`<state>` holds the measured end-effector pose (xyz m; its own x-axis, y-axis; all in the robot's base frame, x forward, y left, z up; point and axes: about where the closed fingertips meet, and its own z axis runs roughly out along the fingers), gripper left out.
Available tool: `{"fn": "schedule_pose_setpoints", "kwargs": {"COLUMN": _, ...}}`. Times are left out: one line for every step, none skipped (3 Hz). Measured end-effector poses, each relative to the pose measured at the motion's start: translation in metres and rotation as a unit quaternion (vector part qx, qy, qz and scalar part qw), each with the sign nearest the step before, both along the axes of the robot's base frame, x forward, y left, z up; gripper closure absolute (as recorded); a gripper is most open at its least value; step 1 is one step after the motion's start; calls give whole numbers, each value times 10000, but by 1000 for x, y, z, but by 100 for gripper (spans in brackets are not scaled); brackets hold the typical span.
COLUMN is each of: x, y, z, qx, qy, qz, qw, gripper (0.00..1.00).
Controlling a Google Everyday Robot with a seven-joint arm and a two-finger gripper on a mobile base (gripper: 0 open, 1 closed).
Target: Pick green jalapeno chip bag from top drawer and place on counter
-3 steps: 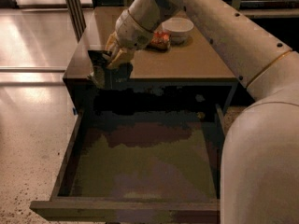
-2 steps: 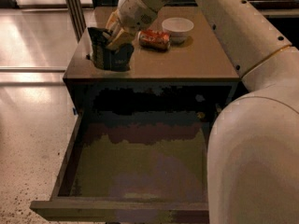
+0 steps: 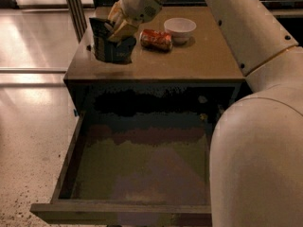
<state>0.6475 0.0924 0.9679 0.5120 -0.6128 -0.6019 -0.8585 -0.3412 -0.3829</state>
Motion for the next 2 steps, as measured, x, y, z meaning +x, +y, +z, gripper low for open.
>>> {"fn": "schedule_pose_setpoints", "kwargs": {"x": 11, "y": 1, "z": -5, "qx": -138, "qy": -99, "qz": 7, "qw": 9999, "gripper": 100}}
{"fn": "schedule_pose_setpoints", "kwargs": {"x": 46, "y": -3, "z": -23, "qx": -616, "qy": -410, "qz": -46, "qw": 9972, "gripper": 100}}
